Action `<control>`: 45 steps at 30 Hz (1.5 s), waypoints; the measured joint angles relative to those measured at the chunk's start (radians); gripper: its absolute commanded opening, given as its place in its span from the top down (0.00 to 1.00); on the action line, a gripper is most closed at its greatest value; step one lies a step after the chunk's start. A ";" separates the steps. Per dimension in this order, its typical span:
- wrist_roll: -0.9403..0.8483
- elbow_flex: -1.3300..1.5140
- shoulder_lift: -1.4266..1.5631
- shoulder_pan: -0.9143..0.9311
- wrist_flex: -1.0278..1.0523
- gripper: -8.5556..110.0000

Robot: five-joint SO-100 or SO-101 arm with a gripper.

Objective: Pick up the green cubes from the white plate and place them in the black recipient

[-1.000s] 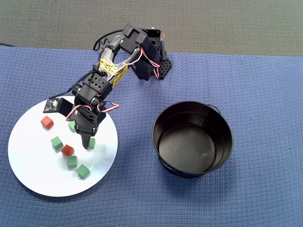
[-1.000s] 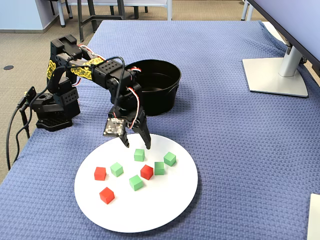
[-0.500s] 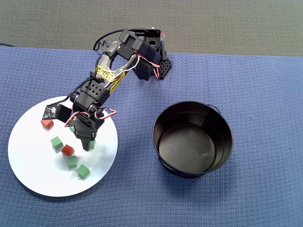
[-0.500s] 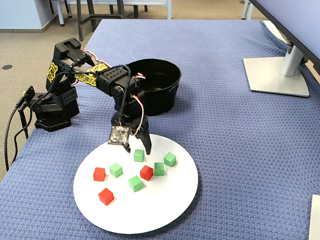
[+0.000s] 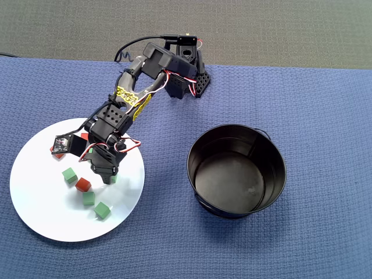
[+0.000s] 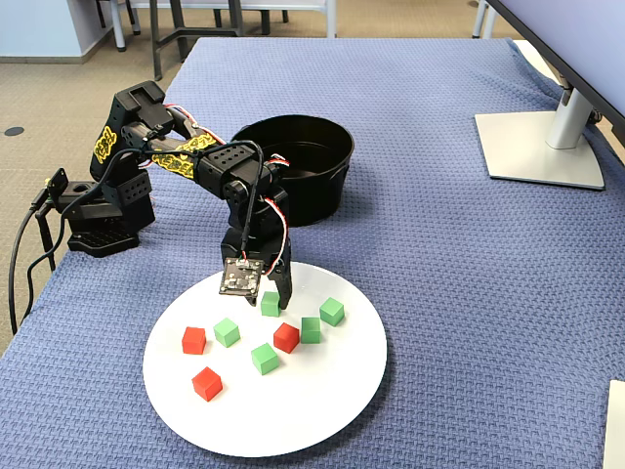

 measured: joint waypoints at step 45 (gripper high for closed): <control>0.284 0.224 0.946 -0.405 0.227 0.93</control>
